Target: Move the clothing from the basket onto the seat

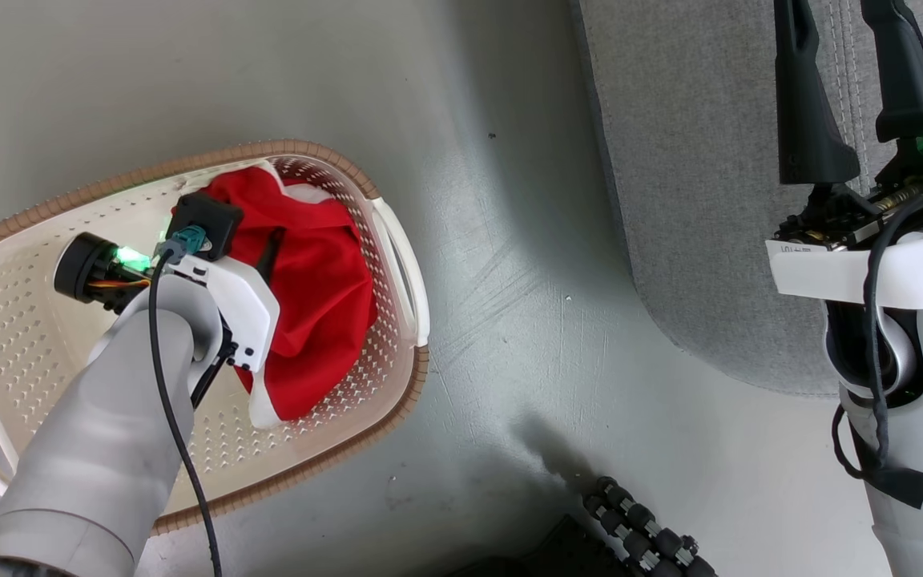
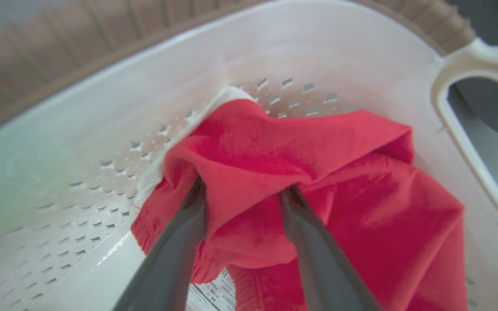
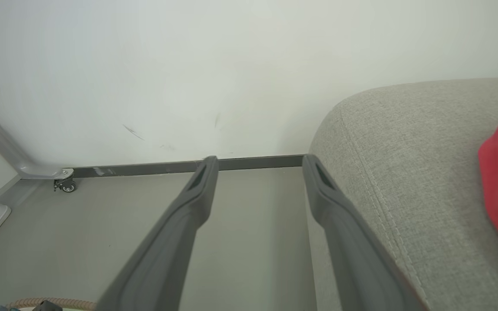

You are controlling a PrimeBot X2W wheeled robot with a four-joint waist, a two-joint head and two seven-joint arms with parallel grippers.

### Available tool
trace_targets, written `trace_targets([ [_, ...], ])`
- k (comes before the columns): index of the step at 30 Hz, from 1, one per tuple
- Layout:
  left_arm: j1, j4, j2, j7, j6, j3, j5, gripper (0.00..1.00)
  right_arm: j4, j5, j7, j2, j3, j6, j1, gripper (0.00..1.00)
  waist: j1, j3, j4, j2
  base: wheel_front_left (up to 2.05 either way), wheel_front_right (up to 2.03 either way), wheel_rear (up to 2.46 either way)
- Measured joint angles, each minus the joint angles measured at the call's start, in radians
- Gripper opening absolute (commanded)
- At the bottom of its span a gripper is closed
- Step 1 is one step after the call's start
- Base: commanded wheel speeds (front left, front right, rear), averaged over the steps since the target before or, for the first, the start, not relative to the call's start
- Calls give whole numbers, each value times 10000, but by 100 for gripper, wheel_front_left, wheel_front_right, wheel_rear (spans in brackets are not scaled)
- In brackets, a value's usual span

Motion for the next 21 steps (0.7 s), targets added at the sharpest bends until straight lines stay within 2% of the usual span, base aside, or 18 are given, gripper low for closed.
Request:
trace_targets([
  [21, -45, 107, 35, -374, 0, -499, -573, 0, 2, -2, 0, 46, -127, 0, -11, 100, 0, -182, 68, 0, 0, 0, 0],
])
